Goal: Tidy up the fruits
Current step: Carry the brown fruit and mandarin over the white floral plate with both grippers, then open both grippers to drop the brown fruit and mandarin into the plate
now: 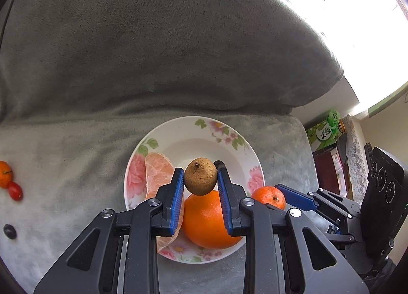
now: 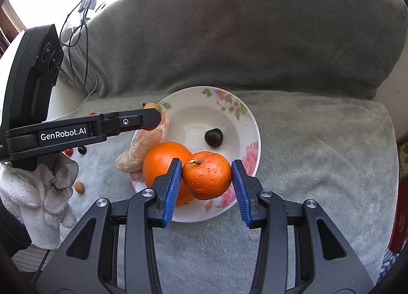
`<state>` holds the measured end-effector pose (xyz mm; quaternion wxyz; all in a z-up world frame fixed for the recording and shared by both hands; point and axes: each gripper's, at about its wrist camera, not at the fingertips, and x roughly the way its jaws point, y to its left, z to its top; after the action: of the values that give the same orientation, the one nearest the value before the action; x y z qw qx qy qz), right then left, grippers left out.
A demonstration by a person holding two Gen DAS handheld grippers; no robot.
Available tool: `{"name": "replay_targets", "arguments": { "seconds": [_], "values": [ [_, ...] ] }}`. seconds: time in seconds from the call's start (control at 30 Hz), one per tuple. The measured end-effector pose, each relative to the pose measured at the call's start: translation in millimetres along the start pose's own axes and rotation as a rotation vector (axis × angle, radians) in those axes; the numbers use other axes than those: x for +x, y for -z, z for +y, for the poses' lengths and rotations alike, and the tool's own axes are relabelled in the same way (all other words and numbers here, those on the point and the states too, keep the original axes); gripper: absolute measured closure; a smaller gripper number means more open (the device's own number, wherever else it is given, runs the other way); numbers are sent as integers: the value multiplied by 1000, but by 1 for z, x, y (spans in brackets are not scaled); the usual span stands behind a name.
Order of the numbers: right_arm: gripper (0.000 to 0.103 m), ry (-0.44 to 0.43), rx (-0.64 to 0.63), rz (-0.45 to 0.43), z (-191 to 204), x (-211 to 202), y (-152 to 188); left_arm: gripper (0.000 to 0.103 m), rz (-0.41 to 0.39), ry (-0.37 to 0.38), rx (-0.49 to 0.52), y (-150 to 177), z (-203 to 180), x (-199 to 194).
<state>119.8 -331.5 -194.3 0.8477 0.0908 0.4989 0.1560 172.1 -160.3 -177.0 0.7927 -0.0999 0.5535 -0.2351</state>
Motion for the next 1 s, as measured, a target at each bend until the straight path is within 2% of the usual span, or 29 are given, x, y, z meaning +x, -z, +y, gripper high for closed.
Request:
{"name": "replay_targets", "arguments": {
  "seconds": [0.6,0.63,0.67,0.73,0.83,1.0],
  "values": [
    [60,5,-9,-10,2,-4,0,78,-11,-8,11,-3,-10,0],
    [57,4,-8,-13,2,-5,-1,78,-13,-9,12,-3,-10,0],
    [47,4,-6,-18,2,-6,-1,78,-15,-12,15,-3,-11,-1],
    [34,9,-10,-37,3,-10,-2,78,-19,-13,17,-3,-11,-2],
    [34,8,-18,-37,5,-11,-4,77,-23,-16,15,-3,-11,-2],
    [33,9,-23,-30,9,-9,-4,64,-36,-21,28,-4,-14,-7]
  ]
}}
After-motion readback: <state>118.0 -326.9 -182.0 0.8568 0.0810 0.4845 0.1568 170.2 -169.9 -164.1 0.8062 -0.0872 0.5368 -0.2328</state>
